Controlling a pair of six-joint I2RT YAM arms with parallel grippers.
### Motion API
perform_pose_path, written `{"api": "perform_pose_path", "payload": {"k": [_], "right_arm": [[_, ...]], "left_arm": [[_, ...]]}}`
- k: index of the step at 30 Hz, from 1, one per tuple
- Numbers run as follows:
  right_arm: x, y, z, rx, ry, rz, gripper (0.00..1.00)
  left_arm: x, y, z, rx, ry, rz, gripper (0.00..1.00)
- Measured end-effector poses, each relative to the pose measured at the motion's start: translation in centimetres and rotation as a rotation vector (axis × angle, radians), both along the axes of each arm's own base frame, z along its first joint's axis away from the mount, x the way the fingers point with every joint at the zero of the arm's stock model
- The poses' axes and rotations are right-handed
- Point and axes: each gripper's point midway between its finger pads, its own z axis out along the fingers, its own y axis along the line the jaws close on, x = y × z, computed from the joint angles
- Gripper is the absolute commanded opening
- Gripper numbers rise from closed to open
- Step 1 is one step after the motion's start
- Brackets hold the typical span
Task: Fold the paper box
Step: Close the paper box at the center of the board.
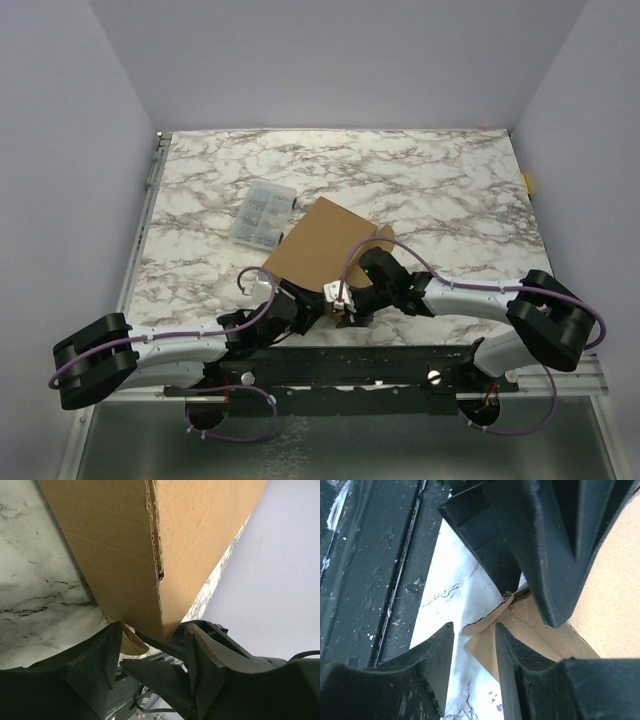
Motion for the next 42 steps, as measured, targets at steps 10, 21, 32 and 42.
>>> {"api": "perform_pose_path", "payload": {"k": [10, 21, 32, 42], "right_arm": [[0.8, 0.3, -0.3, -0.011, 0.015, -0.073, 0.33], [1.4, 0.0, -0.6, -0.036, 0.015, -0.129, 0.08], [3.9, -0.8, -0.7, -0.085, -0.026, -0.273, 0.0], [7.5, -3.9, 0.0, -0.094, -0.012, -0.425, 0.0]], "left_arm": [[0.1, -0.2, 0.2, -0.016, -0.003, 0.006, 0.58], [0.3, -0.5, 0.1, -0.023, -0.004, 0.008, 0.59], [0.7, -1.3, 1.8, -0.044, -0.053, -0.014, 0.64], [4.0, 0.4, 7.4, 0.185, -0.32, -0.14, 0.77]]}}
